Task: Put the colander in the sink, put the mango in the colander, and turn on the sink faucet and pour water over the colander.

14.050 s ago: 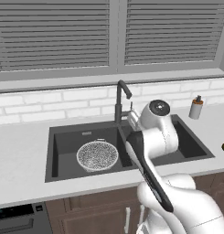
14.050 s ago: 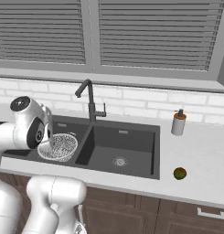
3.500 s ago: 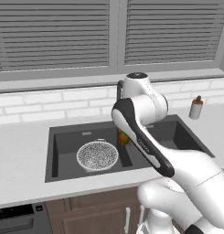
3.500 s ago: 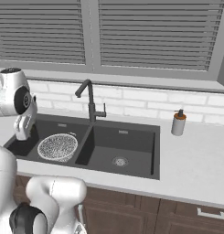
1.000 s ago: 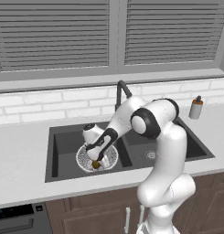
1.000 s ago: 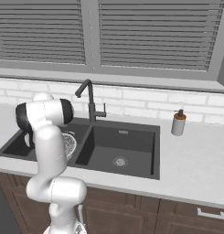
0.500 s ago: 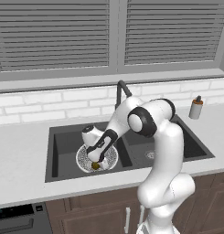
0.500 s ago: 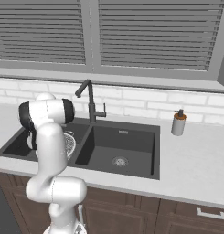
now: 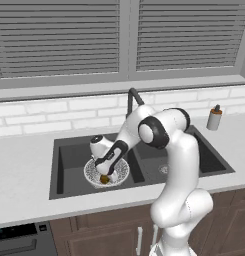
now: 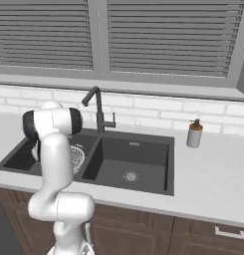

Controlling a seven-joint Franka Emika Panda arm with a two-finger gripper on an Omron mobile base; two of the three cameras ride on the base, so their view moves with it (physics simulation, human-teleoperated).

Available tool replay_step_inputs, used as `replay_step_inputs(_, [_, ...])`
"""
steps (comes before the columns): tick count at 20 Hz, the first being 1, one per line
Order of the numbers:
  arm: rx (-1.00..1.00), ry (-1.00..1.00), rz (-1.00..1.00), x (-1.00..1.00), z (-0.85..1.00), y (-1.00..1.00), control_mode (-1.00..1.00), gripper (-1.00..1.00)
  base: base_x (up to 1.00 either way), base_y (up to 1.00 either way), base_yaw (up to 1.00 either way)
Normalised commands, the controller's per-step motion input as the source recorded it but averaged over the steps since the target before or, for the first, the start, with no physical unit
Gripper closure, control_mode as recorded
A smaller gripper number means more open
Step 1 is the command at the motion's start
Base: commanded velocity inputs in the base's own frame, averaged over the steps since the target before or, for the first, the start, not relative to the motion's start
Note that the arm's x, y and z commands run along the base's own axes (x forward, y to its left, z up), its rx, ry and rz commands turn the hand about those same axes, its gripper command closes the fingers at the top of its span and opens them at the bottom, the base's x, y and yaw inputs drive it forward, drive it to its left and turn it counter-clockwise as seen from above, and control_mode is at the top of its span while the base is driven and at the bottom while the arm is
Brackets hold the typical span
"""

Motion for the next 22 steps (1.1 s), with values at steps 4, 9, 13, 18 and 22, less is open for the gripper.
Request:
replay_step_inputs(4, [0.00, -0.01, 0.00, 0.21, 0.00, 0.00, -1.00, -1.00, 0.00, 0.00, 0.00])
replay_step_inputs(9, [0.02, -0.09, 0.00, 0.02, 0.32, -0.03, -1.00, -1.00, 0.00, 0.00, 0.00])
replay_step_inputs(13, [0.13, -0.19, 0.00, -0.20, 0.96, -0.19, -1.00, -1.00, 0.00, 0.00, 0.00])
replay_step_inputs(18, [0.16, -0.23, 0.00, -0.47, 0.99, -0.31, -1.00, -1.00, 0.00, 0.00, 0.00])
replay_step_inputs(22, [0.02, -0.25, 0.01, -0.80, 0.95, -0.12, -1.00, -1.00, 0.00, 0.00, 0.00])
